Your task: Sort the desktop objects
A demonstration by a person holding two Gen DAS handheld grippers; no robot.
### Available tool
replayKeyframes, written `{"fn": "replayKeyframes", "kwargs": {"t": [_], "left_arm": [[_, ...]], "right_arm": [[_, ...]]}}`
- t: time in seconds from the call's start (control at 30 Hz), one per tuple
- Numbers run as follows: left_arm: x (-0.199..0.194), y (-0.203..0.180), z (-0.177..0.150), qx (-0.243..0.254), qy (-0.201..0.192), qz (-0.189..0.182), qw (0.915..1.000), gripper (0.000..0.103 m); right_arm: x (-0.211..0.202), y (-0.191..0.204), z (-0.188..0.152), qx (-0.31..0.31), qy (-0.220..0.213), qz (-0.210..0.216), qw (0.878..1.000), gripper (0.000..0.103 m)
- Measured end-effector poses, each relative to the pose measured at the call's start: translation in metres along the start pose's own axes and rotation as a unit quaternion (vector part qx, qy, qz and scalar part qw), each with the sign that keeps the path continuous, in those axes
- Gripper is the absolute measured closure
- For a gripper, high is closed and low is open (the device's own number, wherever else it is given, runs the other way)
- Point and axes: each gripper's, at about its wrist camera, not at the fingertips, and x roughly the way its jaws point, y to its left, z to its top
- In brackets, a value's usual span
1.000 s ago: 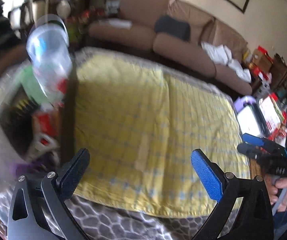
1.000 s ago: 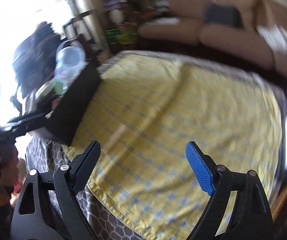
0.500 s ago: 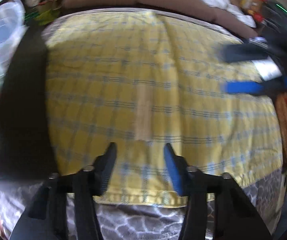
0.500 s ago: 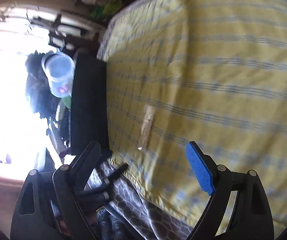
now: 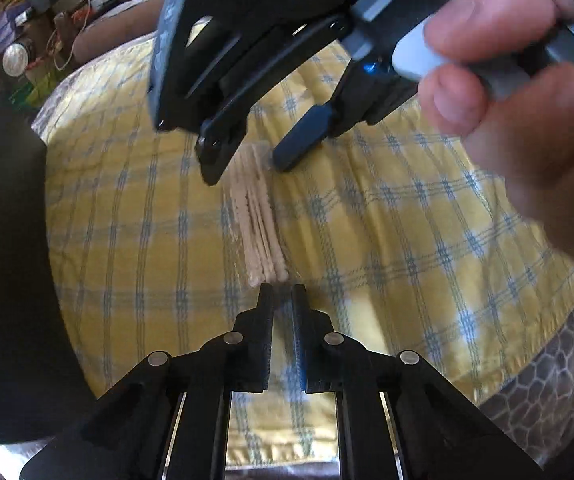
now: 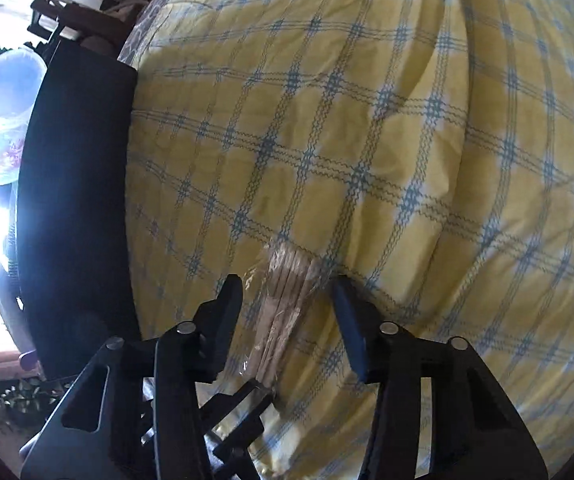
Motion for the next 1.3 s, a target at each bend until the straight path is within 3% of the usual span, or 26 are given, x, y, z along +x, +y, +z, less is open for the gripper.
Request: {"fn": "replayKeyframes", "kwargs": {"t": [0.17, 0.23, 0.43, 0.53, 0.6, 0.73, 0.83, 0.9, 0.97, 1.1, 1.13, 1.23, 1.3], "left_arm": [[0.000, 0.004, 0.004, -0.033, 0.003, -0.008, 0.9994, 0.099], [0.001, 0.006, 0.004, -0.047, 0.006, -0.013, 0.9988, 0.100], [-0.007, 0.008, 0.000, -0.065, 0.004, -0.013, 0.9978, 0.100], [-0.014, 0.009, -0.001, -0.086, -0.012, -0.041, 0.9954, 0.098], [-0.021, 0.008, -0.002, -0.096, -0.026, -0.059, 0.9933, 0.092], [-0.025, 0.012, -0.001, -0.110, -0.032, -0.053, 0.9920, 0.062], [-0.029, 0.015, 0.000, -0.111, -0.044, -0.036, 0.9922, 0.053], [-0.025, 0.018, 0.005, -0.105, -0.042, -0.026, 0.9933, 0.055], [-0.019, 0.020, 0.008, -0.103, -0.038, -0.032, 0.9935, 0.080], [-0.017, 0.020, 0.015, -0.094, -0.039, -0.033, 0.9943, 0.077], [-0.021, 0.018, 0.012, -0.095, -0.043, -0.034, 0.9940, 0.069], [-0.022, 0.020, 0.012, -0.102, -0.052, -0.029, 0.9930, 0.068], [-0.014, 0.018, 0.014, -0.098, -0.042, -0.011, 0.9943, 0.090]], "right_arm": [[-0.003, -0.006, -0.003, -0.027, -0.021, 0.005, 0.999, 0.088], [-0.007, -0.018, -0.004, -0.021, -0.026, 0.034, 0.999, 0.097], [-0.025, -0.037, -0.017, -0.006, -0.048, 0.113, 0.992, 0.098], [-0.032, -0.043, -0.024, 0.016, -0.048, 0.189, 0.981, 0.098], [-0.036, -0.044, -0.025, 0.024, -0.058, 0.193, 0.979, 0.098], [-0.030, -0.055, -0.029, 0.055, -0.063, 0.208, 0.975, 0.098], [-0.020, -0.061, -0.030, 0.075, -0.058, 0.216, 0.972, 0.098], [-0.010, -0.055, -0.030, 0.075, -0.053, 0.212, 0.973, 0.098], [-0.001, -0.044, -0.026, 0.071, -0.052, 0.215, 0.973, 0.098], [0.000, -0.031, -0.022, 0.066, -0.063, 0.209, 0.974, 0.099], [-0.001, -0.031, -0.022, 0.067, -0.066, 0.208, 0.974, 0.099], [0.001, -0.033, -0.028, 0.074, -0.054, 0.236, 0.967, 0.100], [0.002, -0.032, -0.033, 0.072, -0.049, 0.240, 0.967, 0.099]]}}
